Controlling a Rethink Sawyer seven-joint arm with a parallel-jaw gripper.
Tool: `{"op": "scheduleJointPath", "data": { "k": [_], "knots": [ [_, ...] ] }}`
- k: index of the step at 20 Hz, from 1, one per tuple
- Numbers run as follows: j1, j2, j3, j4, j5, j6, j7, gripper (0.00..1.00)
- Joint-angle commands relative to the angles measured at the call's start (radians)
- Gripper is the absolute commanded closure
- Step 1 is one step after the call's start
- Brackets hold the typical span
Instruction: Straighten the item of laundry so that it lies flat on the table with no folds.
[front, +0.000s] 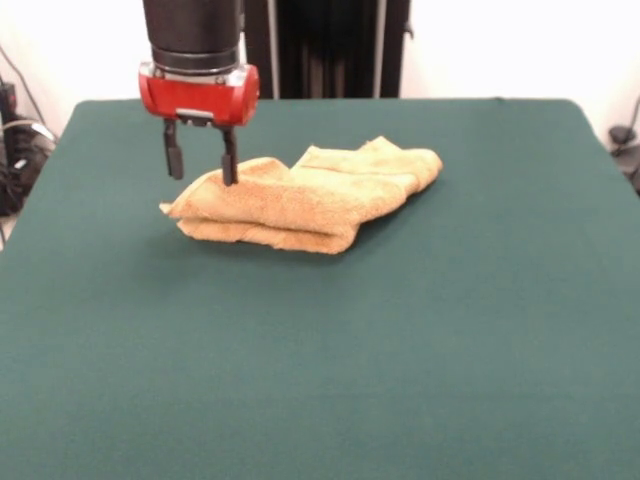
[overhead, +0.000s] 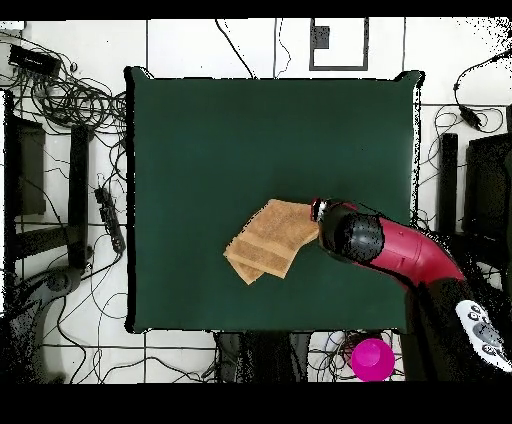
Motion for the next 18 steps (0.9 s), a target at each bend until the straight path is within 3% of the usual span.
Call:
{"op": "scheduleJointPath", "data": {
  "k": [1,9,18],
  "knots": [
    [0.012,0.099,0.150,0.072,0.081,0.175,0.087,0.00],
    [0.046,0.124,0.101,0.037,0.079,0.232,0.105,0.00],
    [0.150,0.165,-0.046,-0.066,0.027,0.332,0.162,0.00]
  ]
}}
